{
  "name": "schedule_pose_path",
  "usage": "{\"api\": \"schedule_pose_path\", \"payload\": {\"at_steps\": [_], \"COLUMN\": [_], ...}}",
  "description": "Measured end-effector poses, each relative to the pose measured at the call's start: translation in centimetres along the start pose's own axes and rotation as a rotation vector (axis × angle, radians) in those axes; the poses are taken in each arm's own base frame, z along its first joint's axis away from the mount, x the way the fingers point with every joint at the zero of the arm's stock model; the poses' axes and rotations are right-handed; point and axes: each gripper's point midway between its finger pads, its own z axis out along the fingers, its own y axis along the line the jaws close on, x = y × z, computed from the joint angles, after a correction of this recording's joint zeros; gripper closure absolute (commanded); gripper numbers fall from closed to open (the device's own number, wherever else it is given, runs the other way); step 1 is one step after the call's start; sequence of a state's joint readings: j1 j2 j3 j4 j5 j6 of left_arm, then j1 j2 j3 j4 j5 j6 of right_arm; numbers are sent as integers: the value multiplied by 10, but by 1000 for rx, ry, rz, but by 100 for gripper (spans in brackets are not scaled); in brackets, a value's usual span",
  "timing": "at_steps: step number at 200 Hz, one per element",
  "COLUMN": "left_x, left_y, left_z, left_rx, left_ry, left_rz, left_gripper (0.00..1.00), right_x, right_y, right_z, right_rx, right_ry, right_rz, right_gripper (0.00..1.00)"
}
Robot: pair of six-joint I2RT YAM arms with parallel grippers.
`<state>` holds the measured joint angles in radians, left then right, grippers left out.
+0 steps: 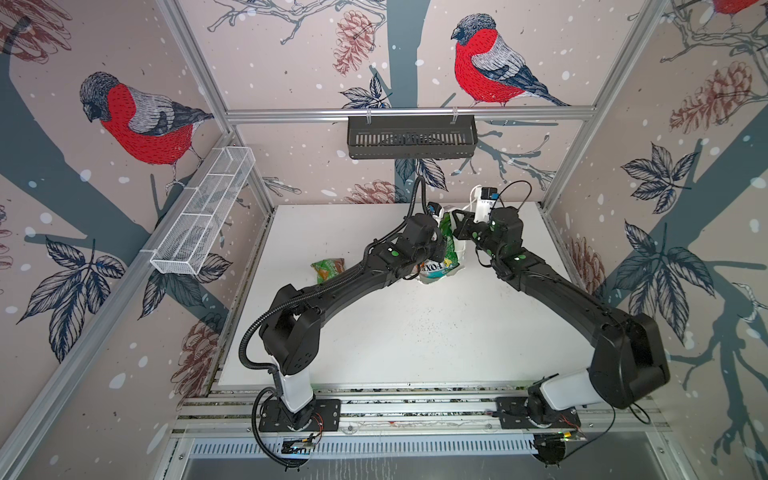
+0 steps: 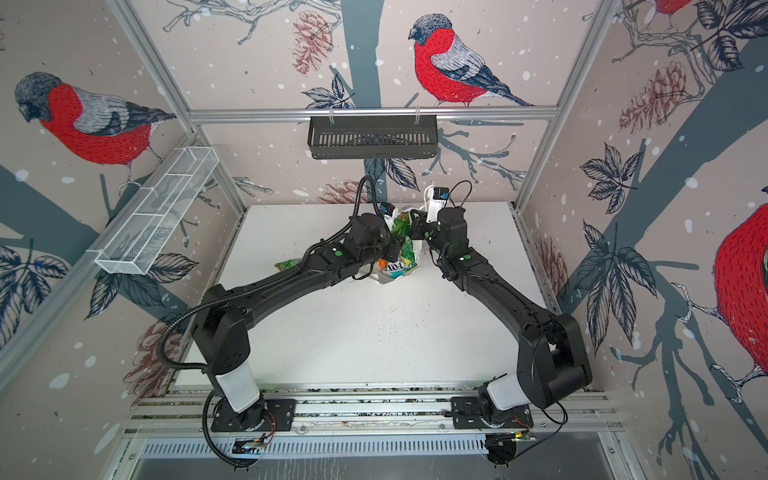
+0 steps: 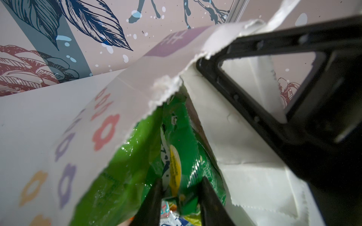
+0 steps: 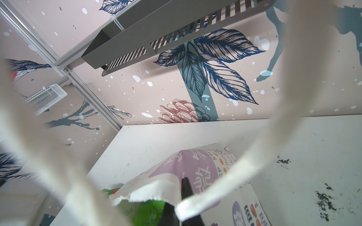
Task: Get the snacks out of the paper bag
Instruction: 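Grasp the green FOX's packet inside the bag with the left gripper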
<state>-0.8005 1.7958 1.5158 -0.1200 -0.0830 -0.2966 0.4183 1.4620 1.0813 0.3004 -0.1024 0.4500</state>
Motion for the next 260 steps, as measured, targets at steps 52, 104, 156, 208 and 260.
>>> {"api": "schedule_pose_path", "payload": {"at_steps": [52,104,156,208,260], "left_x": [-1,-2,-4,-3,-10], "left_y": [4,3,4,2,-1], "left_z": [3,4,-2,-12,-29], "left_rx": [-25,-27,-27,-12,12], "left_ry": [-2,5,3,-3,-23], "left_rz": [1,7,6,5,3], "left_gripper": [83,98,100,100,100], "right_x": [1,1,1,0,0], "right_y": [1,1,1,1,-1], "right_z": [1,1,1,2,2], "right_rx": [-3,-3,-3,-3,4], "right_ry": [2,2,2,-1,-3], "right_rz": [15,15,14,15,16], "right_gripper": [100,100,100,100,100]}}
